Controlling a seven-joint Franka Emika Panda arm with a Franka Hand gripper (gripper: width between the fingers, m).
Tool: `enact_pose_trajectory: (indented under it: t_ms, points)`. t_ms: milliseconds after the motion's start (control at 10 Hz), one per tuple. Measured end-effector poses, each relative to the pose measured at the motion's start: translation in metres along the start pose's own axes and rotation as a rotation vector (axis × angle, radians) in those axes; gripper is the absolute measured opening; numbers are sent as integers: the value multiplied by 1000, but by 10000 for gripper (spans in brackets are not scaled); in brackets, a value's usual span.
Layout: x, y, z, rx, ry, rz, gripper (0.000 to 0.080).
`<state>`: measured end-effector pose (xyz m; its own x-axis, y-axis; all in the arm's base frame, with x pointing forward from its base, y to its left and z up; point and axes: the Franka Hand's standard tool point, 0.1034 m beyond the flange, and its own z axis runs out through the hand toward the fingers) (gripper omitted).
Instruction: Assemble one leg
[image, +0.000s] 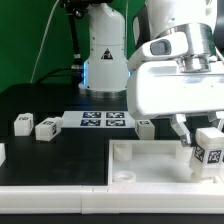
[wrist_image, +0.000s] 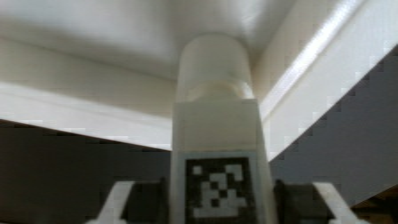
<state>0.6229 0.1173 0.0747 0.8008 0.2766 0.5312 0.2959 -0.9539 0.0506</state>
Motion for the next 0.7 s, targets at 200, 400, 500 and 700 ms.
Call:
enact_pose_trajectory:
  t_ms: [200, 400, 500, 700]
  points:
    - [0, 0, 0, 0, 0, 0, 507]
    - [0, 0, 0, 0, 0, 0, 604]
    - [0, 0, 0, 0, 0, 0, 640]
    - [1, 1, -1, 1, -7, 1, 648]
